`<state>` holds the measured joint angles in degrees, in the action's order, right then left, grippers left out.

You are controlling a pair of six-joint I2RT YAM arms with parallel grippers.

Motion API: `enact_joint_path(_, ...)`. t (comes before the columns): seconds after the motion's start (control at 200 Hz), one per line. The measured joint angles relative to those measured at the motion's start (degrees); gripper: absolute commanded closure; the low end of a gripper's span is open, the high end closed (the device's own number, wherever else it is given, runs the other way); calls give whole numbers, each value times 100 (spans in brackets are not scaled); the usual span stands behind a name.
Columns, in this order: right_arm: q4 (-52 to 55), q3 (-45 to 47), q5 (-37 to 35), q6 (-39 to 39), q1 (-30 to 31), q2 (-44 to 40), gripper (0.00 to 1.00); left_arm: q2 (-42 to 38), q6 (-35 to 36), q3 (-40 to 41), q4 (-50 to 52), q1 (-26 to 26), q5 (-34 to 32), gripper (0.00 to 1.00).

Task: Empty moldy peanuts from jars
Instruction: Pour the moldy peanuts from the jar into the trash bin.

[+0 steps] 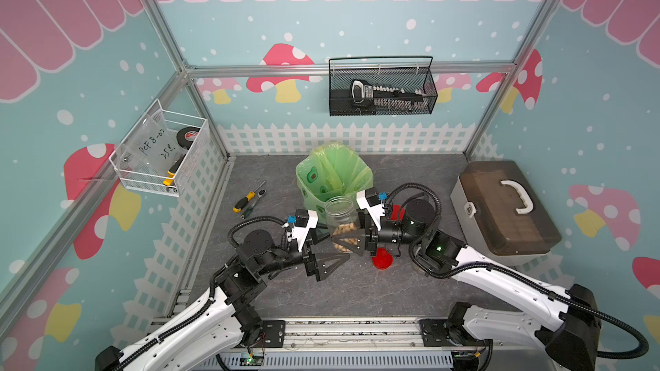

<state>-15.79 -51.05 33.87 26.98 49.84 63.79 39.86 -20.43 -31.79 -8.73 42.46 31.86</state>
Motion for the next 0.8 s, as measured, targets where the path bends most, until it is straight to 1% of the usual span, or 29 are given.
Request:
enact_joint_path(0.18,999,-372,-350,-468,-223,-199,52,-208,94,-2,446,70,-562,1)
enact_joint_path(0.385,2302,-1091,-647,-1010,-651,-166,52,-225,203,0,881,195,-1530,1)
enact_joint_path(0.645,3987,-2610,-1062,-1690,-1102,496,53,-192,380,278,1029,280,-2763,1)
enact_joint_path(0.8,4953,-3700,-1484,-2039,-1204,1320,53,-450,505,448,1370,282,-3488,1)
